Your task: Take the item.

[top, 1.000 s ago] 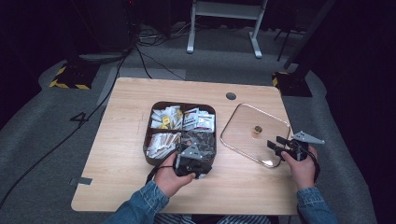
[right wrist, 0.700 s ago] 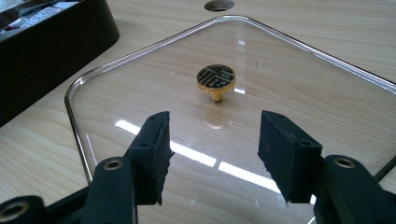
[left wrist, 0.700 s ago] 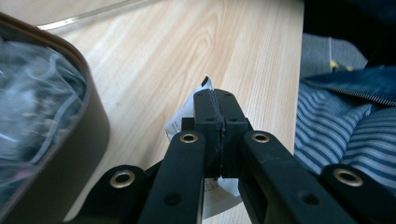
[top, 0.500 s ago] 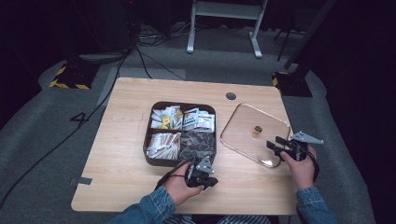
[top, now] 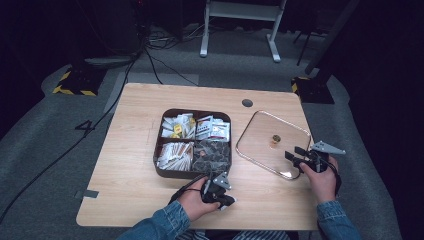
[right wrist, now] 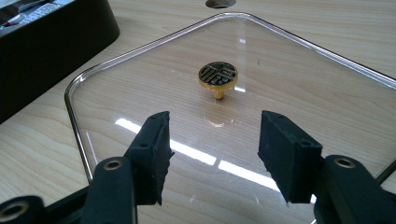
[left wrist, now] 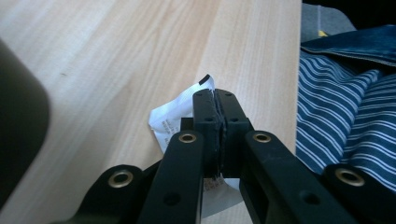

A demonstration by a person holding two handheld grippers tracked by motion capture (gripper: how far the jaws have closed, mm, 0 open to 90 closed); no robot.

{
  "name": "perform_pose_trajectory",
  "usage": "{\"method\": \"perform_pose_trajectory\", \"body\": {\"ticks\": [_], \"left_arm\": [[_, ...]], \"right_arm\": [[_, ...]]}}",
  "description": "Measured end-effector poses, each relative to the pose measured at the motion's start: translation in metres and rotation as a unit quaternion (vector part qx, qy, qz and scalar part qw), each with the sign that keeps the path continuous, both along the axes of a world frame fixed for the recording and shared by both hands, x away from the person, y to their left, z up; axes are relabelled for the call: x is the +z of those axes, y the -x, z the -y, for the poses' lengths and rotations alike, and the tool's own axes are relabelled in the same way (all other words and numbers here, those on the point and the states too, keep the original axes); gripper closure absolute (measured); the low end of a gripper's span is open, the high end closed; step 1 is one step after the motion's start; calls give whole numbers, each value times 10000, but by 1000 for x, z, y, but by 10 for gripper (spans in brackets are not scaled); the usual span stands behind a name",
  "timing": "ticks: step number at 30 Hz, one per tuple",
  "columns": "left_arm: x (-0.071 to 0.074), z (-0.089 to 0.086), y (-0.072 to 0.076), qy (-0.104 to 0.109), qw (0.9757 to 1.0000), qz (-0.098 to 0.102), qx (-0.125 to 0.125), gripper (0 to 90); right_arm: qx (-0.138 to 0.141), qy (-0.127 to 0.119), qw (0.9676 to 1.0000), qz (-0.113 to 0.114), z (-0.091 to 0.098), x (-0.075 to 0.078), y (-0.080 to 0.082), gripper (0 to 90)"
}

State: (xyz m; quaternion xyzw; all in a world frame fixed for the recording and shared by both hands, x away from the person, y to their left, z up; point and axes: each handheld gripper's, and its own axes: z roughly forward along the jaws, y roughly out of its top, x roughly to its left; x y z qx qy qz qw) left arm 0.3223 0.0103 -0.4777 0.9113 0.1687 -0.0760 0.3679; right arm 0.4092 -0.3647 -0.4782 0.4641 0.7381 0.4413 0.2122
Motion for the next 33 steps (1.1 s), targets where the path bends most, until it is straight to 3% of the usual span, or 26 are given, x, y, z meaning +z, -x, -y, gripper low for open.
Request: {"method": "perform_pose_trajectory", "body": {"ticks": [5, 9, 17, 23, 27, 33], "left_arm": [[-1, 1, 1, 172, 9997, -160, 44, 715], [5, -4, -1, 330, 9992, -140, 161, 671], [21, -17, -5, 585, 9974, 105, 408, 566], [34, -28, -7, 778, 9932, 436, 753, 505], [44, -38, -10, 863, 9902, 479, 988, 473], [52, -45, -11, 824, 9892, 559, 1072, 455]], "right_arm": [[3, 2, 10000, 31, 0, 1, 0, 452], [6, 9, 10000, 16, -1, 1, -1, 452], [20, 11, 10000, 50, -1, 1, -2, 453], [40, 13, 10000, 83, -4, 1, -2, 455], [40, -16, 10000, 73, -5, 2, -3, 455], [59, -22, 9999, 88, -5, 0, -4, 457]]}}
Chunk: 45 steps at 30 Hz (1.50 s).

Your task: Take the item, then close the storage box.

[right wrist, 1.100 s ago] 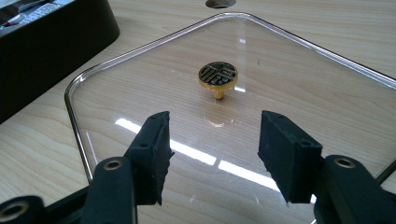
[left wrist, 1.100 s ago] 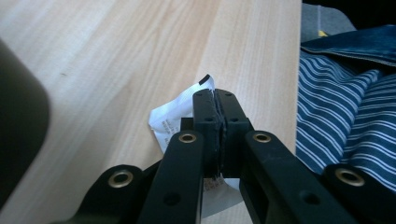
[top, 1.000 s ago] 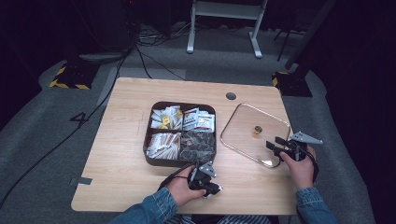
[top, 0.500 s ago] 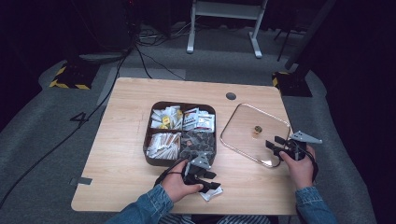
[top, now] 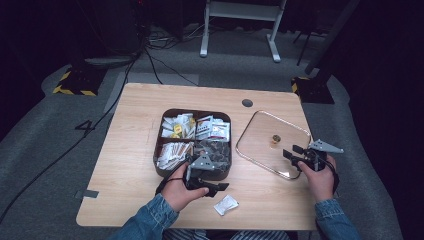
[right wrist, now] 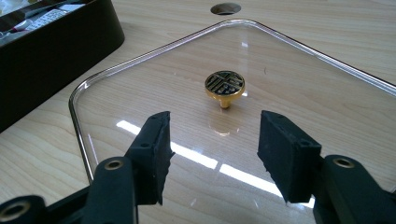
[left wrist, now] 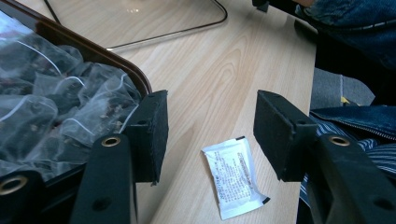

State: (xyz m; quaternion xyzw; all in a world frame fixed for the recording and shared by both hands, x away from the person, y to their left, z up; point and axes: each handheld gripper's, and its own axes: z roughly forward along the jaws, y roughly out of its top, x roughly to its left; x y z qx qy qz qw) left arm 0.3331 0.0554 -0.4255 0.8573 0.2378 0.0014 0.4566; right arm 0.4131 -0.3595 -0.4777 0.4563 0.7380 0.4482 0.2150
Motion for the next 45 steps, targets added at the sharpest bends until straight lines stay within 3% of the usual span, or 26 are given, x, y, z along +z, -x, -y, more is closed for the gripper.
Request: {"method": "perform_pose_trajectory", "body": {"ticks": [7, 11, 15, 20, 22, 25, 28, 34, 39, 42, 45], "left_arm": [[20, -12, -2, 113, 9997, 226, 75, 429], [30, -28, -3, 125, 9986, 382, 336, 406], [35, -47, -5, 56, 9960, 517, 731, 396], [35, -66, -4, 54, 9909, 617, 1195, 377], [34, -72, -3, -71, 9875, 743, 1388, 365], [30, -80, -2, -129, 9838, 736, 1631, 352], [28, -91, -2, -238, 9782, 781, 1911, 341], [23, -116, -4, -448, 9646, 843, 2460, 330], [15, -134, -5, -463, 9556, 764, 2809, 327], [11, -144, -4, -494, 9514, 719, 2952, 324], [5, -154, -3, -571, 9449, 703, 3145, 325]], "right_arm": [[-23, -19, 10000, 18, 4, -1, 4, 461], [-66, -51, 10000, 34, 5, 1, 5, 460], [-27, -12, 10000, -2, 1, 0, 2, 454], [12, -14, 10000, -44, -5, 0, -6, 445], [24, 7, 10000, -49, -8, 0, -11, 443], [-6, 40, 9999, -97, -10, 0, -17, 439], [-27, 68, 9999, -140, -9, -2, -22, 439], [-20, 150, 9996, -221, -13, -8, -32, 441], [-14, 179, 9995, -273, -16, -11, -39, 445], [-1, 197, 9994, -286, -19, -11, -42, 451], [20, 235, 9993, -294, -23, -12, -46, 462]]}}
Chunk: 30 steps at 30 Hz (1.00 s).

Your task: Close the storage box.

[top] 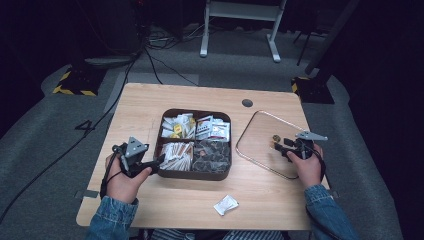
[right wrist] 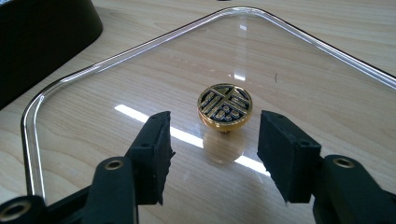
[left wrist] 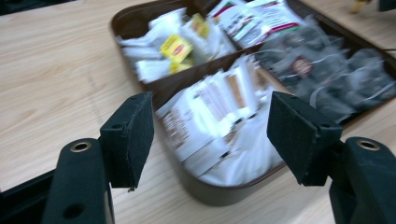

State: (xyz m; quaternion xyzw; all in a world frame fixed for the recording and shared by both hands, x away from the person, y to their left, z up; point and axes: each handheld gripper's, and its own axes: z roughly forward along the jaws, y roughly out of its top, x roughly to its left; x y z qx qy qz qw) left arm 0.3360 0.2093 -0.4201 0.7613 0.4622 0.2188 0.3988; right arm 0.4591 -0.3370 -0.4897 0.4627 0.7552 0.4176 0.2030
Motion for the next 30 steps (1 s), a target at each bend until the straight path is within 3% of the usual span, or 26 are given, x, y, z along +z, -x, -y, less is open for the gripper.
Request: {"method": "perform_pose_trajectory", "body": {"ticks": [7, 15, 18, 21, 30], "left_arm": [[-6, -16, 10, 287, 9993, -34, 248, 326], [-18, -30, 19, 111, 9985, -160, 512, 326], [-21, -36, 22, 135, 9978, -219, 606, 325], [-21, -38, 24, 158, 9977, -226, 625, 325], [-27, -42, 23, 130, 9973, -322, 648, 323]], "right_arm": [[-57, 65, 9999, -119, -8, -3, -12, 481], [-167, 199, 9994, -239, -16, -6, -25, 509], [-191, 236, 9991, -280, -18, -8, -29, 532], [-216, 354, 9988, -271, -19, -8, -31, 584], [-264, 336, 9989, -216, -19, -9, -30, 593]]}}
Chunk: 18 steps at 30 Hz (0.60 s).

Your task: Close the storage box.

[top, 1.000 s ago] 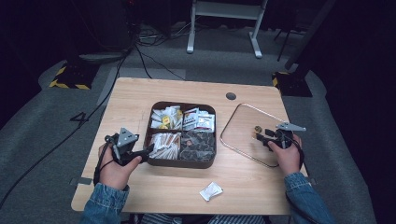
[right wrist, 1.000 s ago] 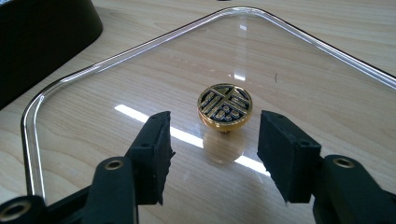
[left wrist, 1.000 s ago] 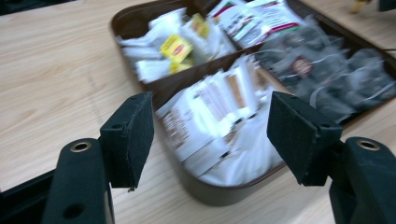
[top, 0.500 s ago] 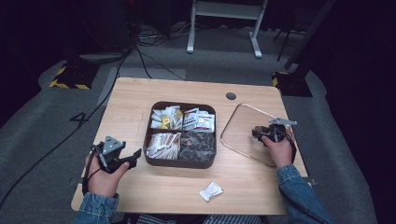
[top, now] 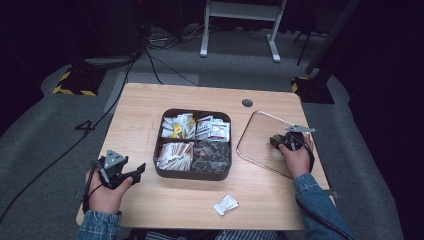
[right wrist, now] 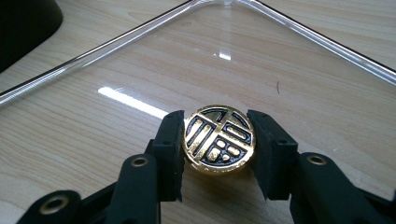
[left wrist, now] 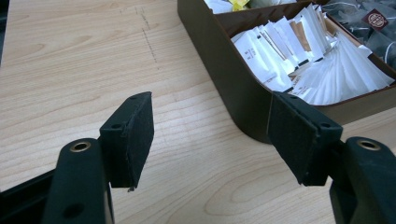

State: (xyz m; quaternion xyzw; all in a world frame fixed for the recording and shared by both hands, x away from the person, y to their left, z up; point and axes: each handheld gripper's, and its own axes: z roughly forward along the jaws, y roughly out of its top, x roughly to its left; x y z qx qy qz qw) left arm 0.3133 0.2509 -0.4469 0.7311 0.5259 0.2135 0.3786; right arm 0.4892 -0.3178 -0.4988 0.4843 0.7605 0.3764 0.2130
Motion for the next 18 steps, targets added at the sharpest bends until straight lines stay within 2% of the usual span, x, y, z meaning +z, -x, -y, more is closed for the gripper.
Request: {"method": "perform_pose_trajectory", "body": {"ticks": [8, 18], "left_arm": [[-2, -1, -4, -37, 10000, -50, -20, 321], [-8, -2, -8, -91, 9998, -150, -13, 319]], "right_arm": [[-34, 23, 10000, 29, 4, 2, 3, 594], [155, -151, 9996, 157, 0, 19, 10, 594]]}}
